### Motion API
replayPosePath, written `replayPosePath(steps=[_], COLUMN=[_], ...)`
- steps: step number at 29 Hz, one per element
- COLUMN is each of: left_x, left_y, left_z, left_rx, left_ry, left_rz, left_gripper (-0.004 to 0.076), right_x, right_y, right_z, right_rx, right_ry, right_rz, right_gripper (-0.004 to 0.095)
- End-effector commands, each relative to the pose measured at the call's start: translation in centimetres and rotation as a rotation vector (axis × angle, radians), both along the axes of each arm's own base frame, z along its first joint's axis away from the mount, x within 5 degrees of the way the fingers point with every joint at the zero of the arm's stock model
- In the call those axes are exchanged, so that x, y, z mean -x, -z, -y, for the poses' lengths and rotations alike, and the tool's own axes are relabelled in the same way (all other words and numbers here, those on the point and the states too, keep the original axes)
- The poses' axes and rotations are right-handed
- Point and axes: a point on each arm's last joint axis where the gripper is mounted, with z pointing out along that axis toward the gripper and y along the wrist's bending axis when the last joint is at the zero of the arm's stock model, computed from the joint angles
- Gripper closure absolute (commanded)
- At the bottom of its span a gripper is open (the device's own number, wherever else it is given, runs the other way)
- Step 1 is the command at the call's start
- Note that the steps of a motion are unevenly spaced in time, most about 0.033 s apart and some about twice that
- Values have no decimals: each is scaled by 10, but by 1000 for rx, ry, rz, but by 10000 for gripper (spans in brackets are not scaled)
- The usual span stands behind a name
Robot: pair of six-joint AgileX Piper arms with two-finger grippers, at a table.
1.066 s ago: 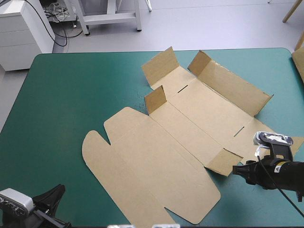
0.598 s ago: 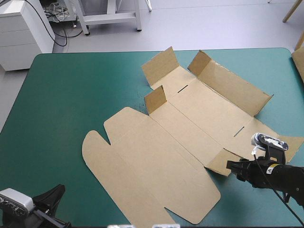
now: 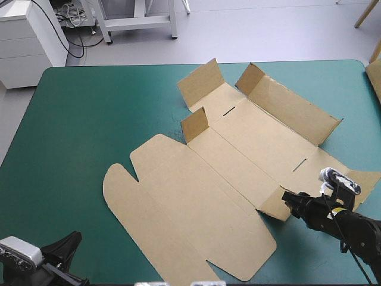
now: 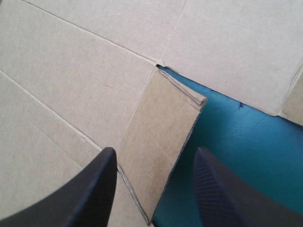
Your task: Fold the box
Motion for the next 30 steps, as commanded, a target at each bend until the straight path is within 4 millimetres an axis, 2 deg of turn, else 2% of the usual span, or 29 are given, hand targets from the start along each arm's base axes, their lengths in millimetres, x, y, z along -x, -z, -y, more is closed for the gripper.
replayPosePath(steps=[1, 22, 30], left_x=[-2, -2, -2], left_y=[-13, -13, -13], left_z=[1, 1, 1], left_rx=[41, 39, 39], left_ry=[0, -2, -2], left_rz=[71, 71, 71], left_gripper=[731, 731, 731], right_x=[-8, -50, -58], right_y=[-8, 26, 39], right_z=[1, -8, -10], right_rx=[-21, -65, -59], right_ry=[29, 15, 2], right_rz=[66, -53, -123], right_gripper=[442, 442, 443])
